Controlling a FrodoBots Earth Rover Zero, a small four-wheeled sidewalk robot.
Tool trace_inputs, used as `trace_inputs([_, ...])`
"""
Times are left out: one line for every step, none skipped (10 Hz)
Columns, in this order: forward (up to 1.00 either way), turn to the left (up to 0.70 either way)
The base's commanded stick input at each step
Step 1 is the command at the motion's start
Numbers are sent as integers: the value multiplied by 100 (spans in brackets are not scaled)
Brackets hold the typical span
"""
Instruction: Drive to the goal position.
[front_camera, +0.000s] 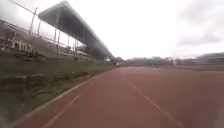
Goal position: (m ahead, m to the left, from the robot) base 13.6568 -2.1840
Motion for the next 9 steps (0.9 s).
trace_inputs([70,1])
trace_inputs([70,1])
trace_inputs([70,1])
trace_inputs([70,1])
trace_inputs([70,1])
trace_inputs([70,1])
trace_inputs([70,1])
trace_inputs([70,1])
trace_inputs([70,1])
